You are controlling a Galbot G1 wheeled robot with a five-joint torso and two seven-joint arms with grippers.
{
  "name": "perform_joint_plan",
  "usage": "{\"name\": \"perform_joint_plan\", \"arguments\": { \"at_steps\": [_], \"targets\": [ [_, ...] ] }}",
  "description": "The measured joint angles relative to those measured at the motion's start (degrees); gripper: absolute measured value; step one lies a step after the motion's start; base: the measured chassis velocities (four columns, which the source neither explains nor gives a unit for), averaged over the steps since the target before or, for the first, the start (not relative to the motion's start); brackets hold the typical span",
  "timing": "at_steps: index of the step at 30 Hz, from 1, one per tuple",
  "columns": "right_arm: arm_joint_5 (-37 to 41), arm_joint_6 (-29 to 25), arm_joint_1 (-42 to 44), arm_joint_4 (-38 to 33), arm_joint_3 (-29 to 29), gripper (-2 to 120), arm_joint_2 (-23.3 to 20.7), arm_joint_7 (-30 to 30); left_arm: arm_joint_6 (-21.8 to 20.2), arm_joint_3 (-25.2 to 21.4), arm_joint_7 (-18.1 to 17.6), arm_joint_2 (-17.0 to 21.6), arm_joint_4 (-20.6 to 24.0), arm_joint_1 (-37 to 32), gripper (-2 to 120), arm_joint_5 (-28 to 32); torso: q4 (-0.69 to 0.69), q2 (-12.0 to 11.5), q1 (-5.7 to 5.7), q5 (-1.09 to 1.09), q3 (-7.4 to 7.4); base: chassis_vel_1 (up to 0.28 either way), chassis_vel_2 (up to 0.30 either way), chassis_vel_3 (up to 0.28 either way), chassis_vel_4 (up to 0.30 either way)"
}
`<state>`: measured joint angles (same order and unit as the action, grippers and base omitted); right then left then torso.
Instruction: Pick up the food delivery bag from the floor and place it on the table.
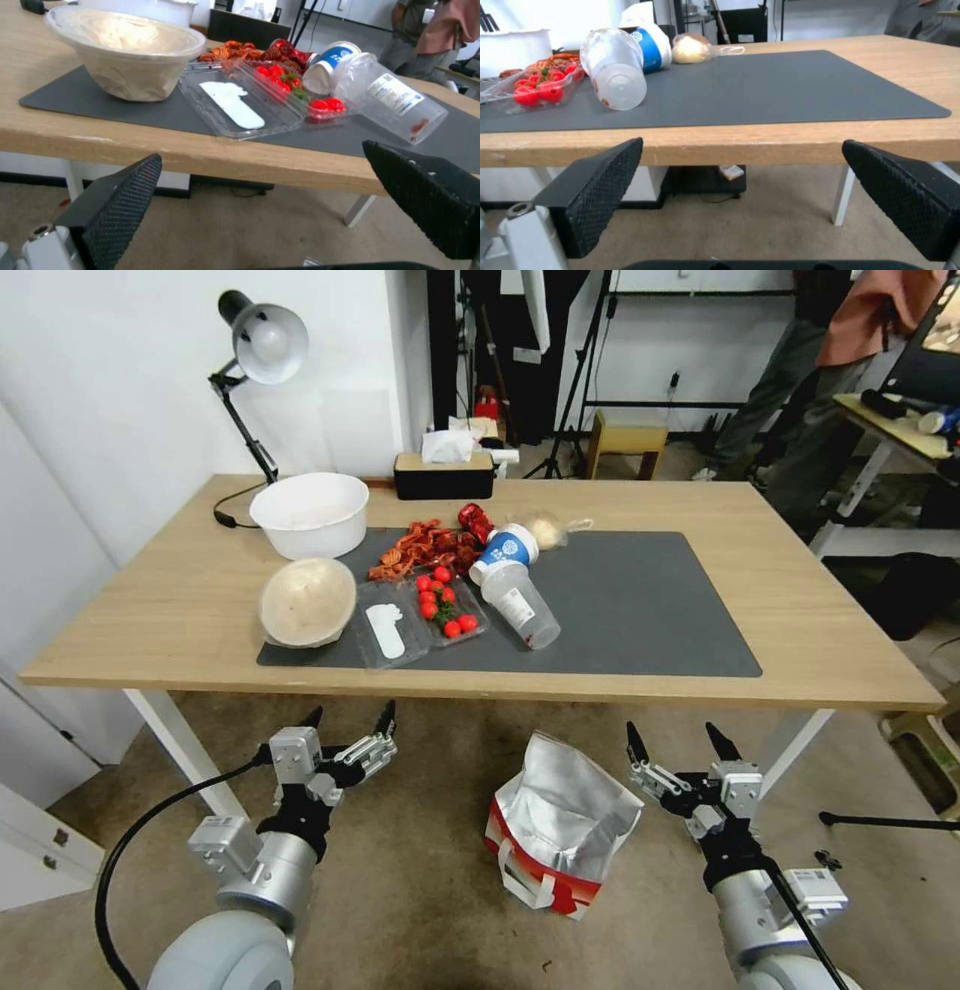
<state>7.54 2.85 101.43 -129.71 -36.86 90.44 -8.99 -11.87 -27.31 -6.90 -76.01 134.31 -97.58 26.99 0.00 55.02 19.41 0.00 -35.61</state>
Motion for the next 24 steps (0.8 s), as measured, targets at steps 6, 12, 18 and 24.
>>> {"name": "perform_joint_plan", "arguments": {
  "at_steps": [6,12,18,24],
  "targets": [
    [0.04,0.12,0.02,0.32,0.01,100,-0.08,-0.02,0.0,0.03,-0.08,-0.01,-0.07,-0.07,100,-0.08,0.0,-1.56,-0.7,0.0,0.86,0.0,0.0,0.0,0.0],
    [0.02,0.16,0.04,0.53,0.0,100,-0.06,-0.09,0.0,0.16,-0.14,-0.05,-0.11,-0.14,100,-0.12,0.0,-3.05,-1.32,0.0,1.72,0.0,0.0,0.0,0.0],
    [-0.08,0.16,0.14,0.74,0.0,100,-0.06,-0.26,-0.02,0.16,-0.14,-0.06,-0.09,-0.25,100,-0.12,0.0,-4.72,-2.04,0.0,2.65,0.0,0.0,0.0,0.0],
    [-0.1,0.2,0.17,0.79,-0.02,100,-0.22,-0.34,-0.01,0.15,-0.13,-0.16,0.08,-0.37,100,-0.21,0.0,-6.53,-2.8,0.0,3.71,0.0,0.0,0.0,0.0]
  ]
}}
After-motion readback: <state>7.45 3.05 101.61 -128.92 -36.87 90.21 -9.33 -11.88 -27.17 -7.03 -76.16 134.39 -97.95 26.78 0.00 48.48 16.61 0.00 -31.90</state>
